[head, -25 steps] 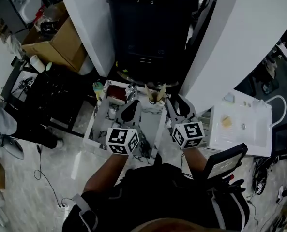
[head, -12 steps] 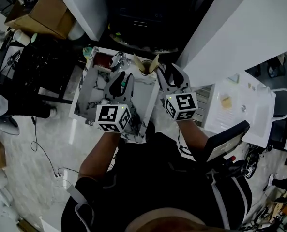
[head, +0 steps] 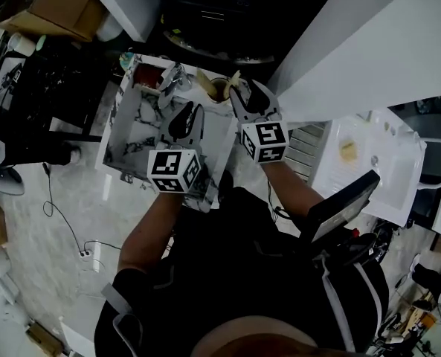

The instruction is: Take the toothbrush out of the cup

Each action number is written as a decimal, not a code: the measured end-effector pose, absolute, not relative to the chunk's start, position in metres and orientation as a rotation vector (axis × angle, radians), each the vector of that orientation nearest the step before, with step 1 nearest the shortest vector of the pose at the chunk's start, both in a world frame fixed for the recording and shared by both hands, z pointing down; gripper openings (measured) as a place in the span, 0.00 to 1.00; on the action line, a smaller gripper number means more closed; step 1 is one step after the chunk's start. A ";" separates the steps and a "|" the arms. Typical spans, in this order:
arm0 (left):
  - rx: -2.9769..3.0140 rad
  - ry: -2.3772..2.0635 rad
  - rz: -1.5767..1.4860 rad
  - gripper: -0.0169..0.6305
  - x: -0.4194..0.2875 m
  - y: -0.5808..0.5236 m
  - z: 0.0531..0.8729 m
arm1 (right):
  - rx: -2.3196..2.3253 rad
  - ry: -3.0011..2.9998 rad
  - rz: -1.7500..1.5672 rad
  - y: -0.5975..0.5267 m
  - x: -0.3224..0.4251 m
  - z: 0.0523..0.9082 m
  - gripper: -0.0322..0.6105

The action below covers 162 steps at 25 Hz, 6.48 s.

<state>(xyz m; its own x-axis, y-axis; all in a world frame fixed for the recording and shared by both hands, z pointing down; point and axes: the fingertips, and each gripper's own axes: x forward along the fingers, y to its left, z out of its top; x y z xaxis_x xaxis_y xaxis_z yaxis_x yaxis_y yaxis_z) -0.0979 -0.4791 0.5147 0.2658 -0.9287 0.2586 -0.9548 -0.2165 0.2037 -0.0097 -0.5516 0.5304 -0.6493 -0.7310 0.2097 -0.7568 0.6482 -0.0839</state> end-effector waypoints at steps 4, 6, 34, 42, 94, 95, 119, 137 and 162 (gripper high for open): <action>2.195 -1.724 0.119 0.10 -0.102 -0.478 0.526 | 1.178 -2.698 0.286 -0.553 -0.021 0.550 0.32; 2.189 -1.727 0.130 0.07 -0.104 -0.478 0.529 | 1.169 -2.675 0.342 -0.557 -0.025 0.562 0.32; 2.215 -1.671 0.110 0.04 -0.123 -0.444 0.516 | 1.337 -2.561 0.385 -0.572 -0.034 0.587 0.14; 2.309 -1.608 0.059 0.04 -0.129 -0.427 0.484 | 1.469 -2.569 0.332 -0.560 -0.026 0.539 0.14; 2.567 -1.438 -0.005 0.11 -0.106 -0.435 0.427 | 1.772 -2.602 0.163 -0.429 0.030 0.392 0.14; 2.547 -1.442 0.020 0.16 -0.104 -0.442 0.437 | 1.764 -2.604 0.170 -0.432 0.033 0.395 0.14; 2.252 -1.635 0.259 0.24 -0.097 -0.560 0.585 | 1.523 -2.717 0.279 -0.502 0.052 0.477 0.14; 2.381 -1.574 0.139 0.08 -0.087 -0.562 0.544 | 1.602 -2.689 0.283 -0.485 0.054 0.467 0.14; 2.629 -1.484 -0.145 0.08 -0.132 -0.415 0.388 | 1.776 -2.649 0.124 -0.391 0.017 0.380 0.14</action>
<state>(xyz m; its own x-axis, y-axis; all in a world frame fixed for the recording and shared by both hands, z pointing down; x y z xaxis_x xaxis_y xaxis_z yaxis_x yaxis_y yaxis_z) -0.1323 -0.4154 0.3880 0.5148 -0.8570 -0.0247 -0.8455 -0.5123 0.1506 0.0174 -0.3910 0.3803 -0.3799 -0.9250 0.0016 -0.9211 0.3781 -0.0924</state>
